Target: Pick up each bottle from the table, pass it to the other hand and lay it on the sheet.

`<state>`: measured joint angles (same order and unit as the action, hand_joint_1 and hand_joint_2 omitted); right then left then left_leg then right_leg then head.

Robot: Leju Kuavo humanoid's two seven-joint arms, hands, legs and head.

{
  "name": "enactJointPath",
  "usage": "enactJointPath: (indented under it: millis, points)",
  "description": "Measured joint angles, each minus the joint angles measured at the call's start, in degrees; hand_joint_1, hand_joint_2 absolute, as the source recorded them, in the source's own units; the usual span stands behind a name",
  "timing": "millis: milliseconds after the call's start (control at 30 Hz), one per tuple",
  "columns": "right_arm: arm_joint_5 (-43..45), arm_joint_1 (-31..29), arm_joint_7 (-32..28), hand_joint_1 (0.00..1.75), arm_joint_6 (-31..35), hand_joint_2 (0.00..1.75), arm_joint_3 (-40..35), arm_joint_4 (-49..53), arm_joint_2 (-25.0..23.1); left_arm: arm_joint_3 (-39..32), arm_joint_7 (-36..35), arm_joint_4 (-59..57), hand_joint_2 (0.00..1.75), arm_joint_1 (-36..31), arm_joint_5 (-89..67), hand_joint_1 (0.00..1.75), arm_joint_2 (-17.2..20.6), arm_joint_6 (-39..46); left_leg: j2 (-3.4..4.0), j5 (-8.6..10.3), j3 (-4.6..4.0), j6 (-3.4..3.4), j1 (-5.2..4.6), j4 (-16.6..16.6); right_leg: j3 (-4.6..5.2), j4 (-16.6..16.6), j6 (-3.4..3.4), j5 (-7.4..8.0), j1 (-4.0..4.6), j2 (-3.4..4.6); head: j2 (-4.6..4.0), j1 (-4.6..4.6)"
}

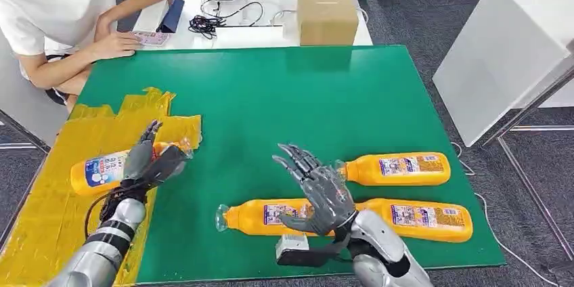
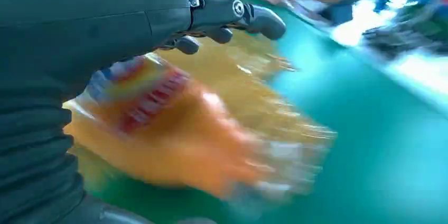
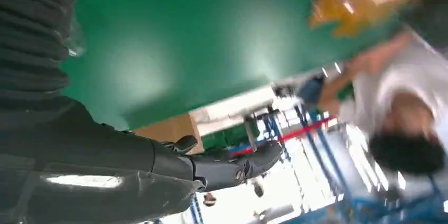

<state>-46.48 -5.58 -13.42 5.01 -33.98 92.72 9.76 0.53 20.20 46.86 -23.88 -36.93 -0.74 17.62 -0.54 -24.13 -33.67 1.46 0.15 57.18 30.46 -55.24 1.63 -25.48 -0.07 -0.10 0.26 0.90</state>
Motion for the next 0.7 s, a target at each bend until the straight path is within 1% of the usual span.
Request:
enactJointPath:
  millis: [67, 167, 267, 333, 467, 700]
  points:
    - [-2.0, -0.2, 0.44, 0.0, -0.29, 1.75, -1.49, -1.01, 2.37, -0.04, 3.94, 7.8, 0.0, 3.62, 9.13, 0.0, -0.62, -3.94, 0.06, -0.02, -0.1, 0.01, -0.01, 0.0, 0.12, 0.0, 0.01, 0.0, 0.0, 0.02, 0.0, -0.04]
    - [-4.16, -0.55, 1.38, 0.0, -0.94, 1.75, -3.22, -2.54, 5.08, 0.04, 7.08, 19.28, 0.0, 8.62, 19.73, 0.0, -1.34, -8.97, 0.08, -0.05, -0.23, 0.01, 0.0, 0.01, 0.28, 0.0, 0.01, 0.0, 0.0, 0.03, 0.0, -0.04]
    - [-7.03, -0.68, 4.61, 0.0, -0.92, 1.75, -4.37, -4.31, 6.3, 0.07, 9.94, 30.76, 0.0, 13.58, 28.64, 0.0, -1.58, -15.4, 0.09, -0.07, -0.33, -0.02, 0.02, 0.0, 0.41, 0.01, 0.0, -0.01, 0.03, 0.04, 0.0, 0.0]
    - [-8.03, -0.8, 5.64, 0.0, -0.9, 1.75, -4.84, -5.38, 6.52, 0.07, 10.53, 36.41, 0.0, 16.2, 30.71, 0.0, -1.62, -16.83, 0.07, -0.07, -0.34, -0.02, 0.04, -0.01, 0.44, 0.01, -0.02, -0.02, 0.05, 0.03, 0.0, -0.04]
    - [-8.71, -1.02, 6.36, 0.0, -0.9, 1.75, -5.55, -6.63, 6.81, 0.07, 11.01, 42.71, 0.0, 18.73, 32.08, 0.0, -1.73, -17.99, 0.05, -0.06, -0.35, -0.04, 0.11, -0.03, 0.42, 0.0, -0.04, -0.03, 0.1, 0.03, 0.0, -0.04]
    - [-13.01, -1.76, 9.72, 0.0, -1.92, 1.75, -6.28, -9.55, 6.74, 0.22, 11.71, 48.0, 0.0, 20.85, 33.18, 0.0, -2.47, -19.54, 0.04, -0.04, -0.35, -0.04, 0.09, -0.02, 0.4, 0.0, -0.03, -0.03, 0.07, 0.03, 0.0, -0.04]
